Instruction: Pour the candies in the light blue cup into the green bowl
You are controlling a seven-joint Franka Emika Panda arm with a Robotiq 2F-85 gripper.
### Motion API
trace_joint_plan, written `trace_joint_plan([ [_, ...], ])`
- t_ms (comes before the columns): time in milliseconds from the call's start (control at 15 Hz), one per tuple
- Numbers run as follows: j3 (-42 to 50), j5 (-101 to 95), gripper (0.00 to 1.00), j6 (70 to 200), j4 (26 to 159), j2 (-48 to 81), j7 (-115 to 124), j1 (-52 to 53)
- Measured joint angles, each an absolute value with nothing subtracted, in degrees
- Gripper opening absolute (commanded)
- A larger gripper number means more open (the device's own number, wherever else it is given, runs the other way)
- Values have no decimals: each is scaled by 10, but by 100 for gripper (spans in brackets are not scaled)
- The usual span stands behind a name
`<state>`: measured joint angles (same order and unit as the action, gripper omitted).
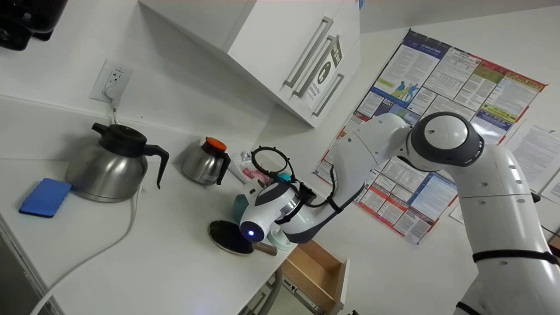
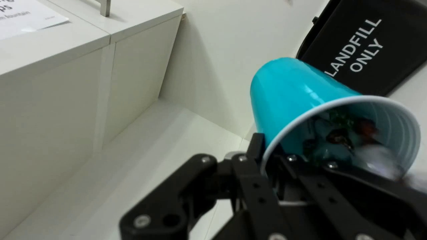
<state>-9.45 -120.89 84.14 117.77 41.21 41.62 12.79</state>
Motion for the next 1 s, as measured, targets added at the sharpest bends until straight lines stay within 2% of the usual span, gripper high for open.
trace_joint_plan([
  [600, -96, -1218, 1, 807, 1152, 445, 404, 135],
  [1000, -103, -1218, 1, 863, 1145, 434, 407, 112],
])
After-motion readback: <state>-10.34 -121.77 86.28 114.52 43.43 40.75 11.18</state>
